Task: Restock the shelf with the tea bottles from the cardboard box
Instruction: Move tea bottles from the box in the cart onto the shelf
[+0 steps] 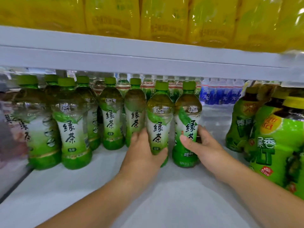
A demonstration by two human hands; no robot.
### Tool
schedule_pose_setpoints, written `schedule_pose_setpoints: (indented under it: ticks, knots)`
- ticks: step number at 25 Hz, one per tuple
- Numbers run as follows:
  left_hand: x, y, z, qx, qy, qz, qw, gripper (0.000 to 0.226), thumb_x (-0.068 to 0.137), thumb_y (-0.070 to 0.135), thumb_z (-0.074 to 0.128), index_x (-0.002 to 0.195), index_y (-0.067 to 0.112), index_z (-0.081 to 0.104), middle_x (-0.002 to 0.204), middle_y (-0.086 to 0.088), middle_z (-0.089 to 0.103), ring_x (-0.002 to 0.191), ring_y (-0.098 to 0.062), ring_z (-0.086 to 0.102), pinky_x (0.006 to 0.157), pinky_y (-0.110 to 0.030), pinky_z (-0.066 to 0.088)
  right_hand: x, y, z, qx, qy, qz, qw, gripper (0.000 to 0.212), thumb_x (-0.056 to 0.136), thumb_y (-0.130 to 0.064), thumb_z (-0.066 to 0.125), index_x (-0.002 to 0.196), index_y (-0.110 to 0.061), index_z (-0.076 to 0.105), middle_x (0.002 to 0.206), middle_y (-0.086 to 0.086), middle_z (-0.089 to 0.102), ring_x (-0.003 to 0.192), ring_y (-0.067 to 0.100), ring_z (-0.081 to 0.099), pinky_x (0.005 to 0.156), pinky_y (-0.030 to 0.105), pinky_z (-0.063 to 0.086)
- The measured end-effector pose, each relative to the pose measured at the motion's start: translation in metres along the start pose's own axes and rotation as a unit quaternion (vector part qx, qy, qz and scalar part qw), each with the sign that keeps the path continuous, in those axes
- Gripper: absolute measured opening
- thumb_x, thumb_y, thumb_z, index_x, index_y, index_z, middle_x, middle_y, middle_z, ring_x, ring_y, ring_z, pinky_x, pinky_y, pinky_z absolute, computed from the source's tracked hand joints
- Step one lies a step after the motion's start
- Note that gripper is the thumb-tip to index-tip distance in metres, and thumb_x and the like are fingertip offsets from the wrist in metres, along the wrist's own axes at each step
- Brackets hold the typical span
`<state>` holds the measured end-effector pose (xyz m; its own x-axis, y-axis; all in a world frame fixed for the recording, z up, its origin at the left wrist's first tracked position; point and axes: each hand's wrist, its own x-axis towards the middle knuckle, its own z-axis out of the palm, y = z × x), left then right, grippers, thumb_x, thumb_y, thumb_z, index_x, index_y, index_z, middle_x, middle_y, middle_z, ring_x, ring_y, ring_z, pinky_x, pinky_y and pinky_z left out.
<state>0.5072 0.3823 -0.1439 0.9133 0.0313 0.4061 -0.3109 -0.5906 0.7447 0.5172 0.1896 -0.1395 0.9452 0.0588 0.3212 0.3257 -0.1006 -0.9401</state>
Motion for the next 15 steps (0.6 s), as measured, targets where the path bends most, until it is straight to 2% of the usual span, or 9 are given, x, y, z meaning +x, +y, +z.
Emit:
schedule_pose_setpoints:
  ticks: [2, 4, 7, 9, 13, 15]
  knots:
    - [-0.013, 0.001, -0.003, 0.051, -0.006, -0.015, 0.999, 0.050, 0.087, 0.045, 0.070, 0.130, 0.028, 0.053, 0.124, 0.006, 0.046, 0.108, -0.012, 0.052, 0.094, -0.022, 0.041, -0.005, 0.003, -0.007, -0.051, 0.018, 0.003, 0.999, 0.060, 0.062, -0.050, 0.077, 0.118, -0.037, 0.059, 0.120, -0.008, 0.069, 0.108, 0.008, 0.066, 0.096, 0.036, 0.054]
    - [-0.013, 0.007, -0.002, 0.059, 0.009, -0.028, 0.998, 0.045, 0.088, 0.046, 0.069, 0.126, 0.026, 0.055, 0.121, 0.004, 0.053, 0.108, -0.016, 0.056, 0.091, -0.024, 0.044, -0.007, 0.009, -0.008, -0.063, 0.049, 0.001, 0.997, 0.061, 0.059, -0.043, 0.081, 0.114, -0.031, 0.058, 0.111, -0.007, 0.072, 0.103, 0.010, 0.068, 0.092, 0.037, 0.055]
    - [0.003, 0.015, 0.002, 0.053, 0.039, -0.076, 0.995, 0.042, 0.085, 0.040, 0.075, 0.117, 0.021, 0.057, 0.113, 0.001, 0.066, 0.105, -0.022, 0.063, 0.086, -0.034, 0.053, 0.005, 0.015, 0.003, -0.050, 0.083, -0.010, 0.995, 0.041, 0.070, -0.016, 0.085, 0.102, -0.027, 0.062, 0.098, -0.007, 0.075, 0.091, 0.007, 0.071, 0.086, 0.034, 0.058]
    - [0.010, 0.016, 0.005, 0.075, 0.053, -0.082, 0.992, 0.038, 0.084, 0.038, 0.076, 0.112, 0.017, 0.062, 0.109, -0.003, 0.068, 0.103, -0.024, 0.065, 0.085, -0.034, 0.054, 0.015, 0.019, 0.008, -0.050, 0.095, -0.020, 0.994, 0.035, 0.074, -0.009, 0.083, 0.097, -0.028, 0.065, 0.094, -0.010, 0.075, 0.089, 0.004, 0.071, 0.083, 0.031, 0.058]
    - [0.019, 0.013, 0.009, 0.113, 0.072, -0.045, 0.990, 0.037, 0.086, 0.040, 0.073, 0.111, 0.014, 0.066, 0.108, -0.005, 0.067, 0.098, -0.022, 0.065, 0.081, -0.028, 0.051, 0.028, 0.026, 0.008, -0.061, 0.091, -0.024, 0.994, 0.028, 0.079, -0.013, 0.081, 0.097, -0.030, 0.069, 0.097, -0.013, 0.075, 0.089, -0.003, 0.068, 0.074, 0.018, 0.056]
    - [0.022, 0.015, 0.011, 0.150, 0.075, -0.041, 0.985, 0.036, 0.089, 0.041, 0.071, 0.109, 0.012, 0.064, 0.106, -0.007, 0.065, 0.096, -0.024, 0.064, 0.073, -0.026, 0.045, 0.035, 0.030, 0.008, -0.063, 0.095, -0.024, 0.993, 0.026, 0.079, -0.018, 0.081, 0.103, -0.026, 0.073, 0.099, -0.008, 0.076, 0.093, 0.005, 0.071, 0.079, 0.026, 0.058]
